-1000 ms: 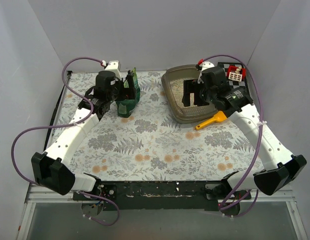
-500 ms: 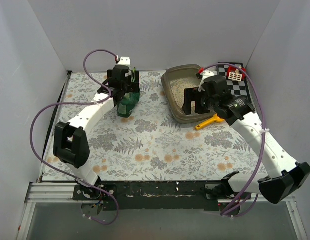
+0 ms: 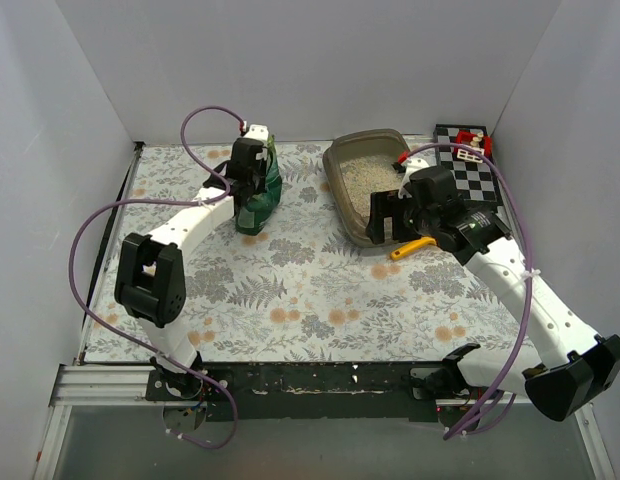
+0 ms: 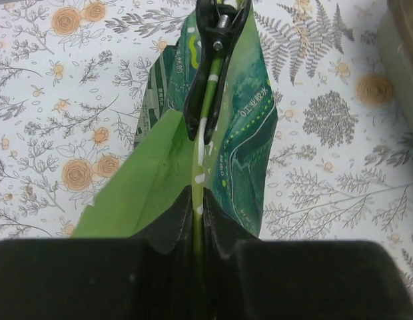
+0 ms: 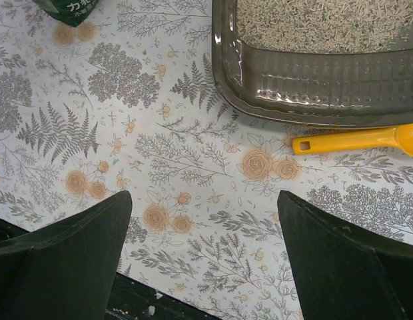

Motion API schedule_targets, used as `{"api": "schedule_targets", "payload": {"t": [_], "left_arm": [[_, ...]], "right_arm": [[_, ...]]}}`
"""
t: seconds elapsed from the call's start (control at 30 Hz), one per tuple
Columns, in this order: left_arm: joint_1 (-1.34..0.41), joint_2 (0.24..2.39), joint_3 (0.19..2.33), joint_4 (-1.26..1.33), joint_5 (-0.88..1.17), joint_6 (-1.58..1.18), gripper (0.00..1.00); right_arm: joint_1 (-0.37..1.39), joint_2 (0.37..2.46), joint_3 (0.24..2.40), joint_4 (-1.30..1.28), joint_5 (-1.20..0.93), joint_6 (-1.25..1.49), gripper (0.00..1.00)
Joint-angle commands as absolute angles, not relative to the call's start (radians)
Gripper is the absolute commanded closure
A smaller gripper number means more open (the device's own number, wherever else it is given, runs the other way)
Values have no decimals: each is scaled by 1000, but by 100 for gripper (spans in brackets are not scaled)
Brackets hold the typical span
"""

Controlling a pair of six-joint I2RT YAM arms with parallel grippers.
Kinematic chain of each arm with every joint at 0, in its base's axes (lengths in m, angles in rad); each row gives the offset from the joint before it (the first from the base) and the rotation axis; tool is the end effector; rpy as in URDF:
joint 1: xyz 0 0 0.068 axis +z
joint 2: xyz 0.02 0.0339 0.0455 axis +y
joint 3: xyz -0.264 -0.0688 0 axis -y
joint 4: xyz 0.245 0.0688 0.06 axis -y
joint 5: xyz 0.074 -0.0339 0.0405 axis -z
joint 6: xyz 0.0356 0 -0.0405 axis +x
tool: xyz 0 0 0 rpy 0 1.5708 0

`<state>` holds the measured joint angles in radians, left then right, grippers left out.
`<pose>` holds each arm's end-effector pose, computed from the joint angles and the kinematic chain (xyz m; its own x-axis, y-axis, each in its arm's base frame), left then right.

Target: Fill the litter box with clean litter

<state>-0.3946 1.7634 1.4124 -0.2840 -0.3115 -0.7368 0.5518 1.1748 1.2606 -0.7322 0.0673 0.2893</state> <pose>0.3809 -0.1468 0.2807 -0.4984 -0.4853 -0.7184 -0.2656 0.8743 -0.4063 0.2095 0.1262 0.3719 -0.6278 -0.0522 -0.7766 -0.3112 0.9314 0.1889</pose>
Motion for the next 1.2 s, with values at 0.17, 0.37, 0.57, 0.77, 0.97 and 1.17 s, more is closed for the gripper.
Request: {"api": "schedule_targets", "payload": {"t": [0.17,0.37,0.57,0.77,0.97,1.17], "left_arm": [[-420,1599,1312,-246,-89,-638,100],[-436,1422,1295,-337,386,-454,100],[-463,1284,1253,-529,690,-303,100],[-489,1098,1047,-459,866,-196,100],[-528,1069,973,-396,925,-173,100],[-607,1077,983,-356,876,-141,100]], "right_arm": [[555,1114,1232,-695,35,302,2],[554,1124,1372,-825,60,152,2],[555,1088,1468,-887,-33,3,2],[557,993,1329,-772,-305,-208,6],[557,950,1215,-695,-573,-451,6],[564,923,1111,-595,-715,-564,5]]}}
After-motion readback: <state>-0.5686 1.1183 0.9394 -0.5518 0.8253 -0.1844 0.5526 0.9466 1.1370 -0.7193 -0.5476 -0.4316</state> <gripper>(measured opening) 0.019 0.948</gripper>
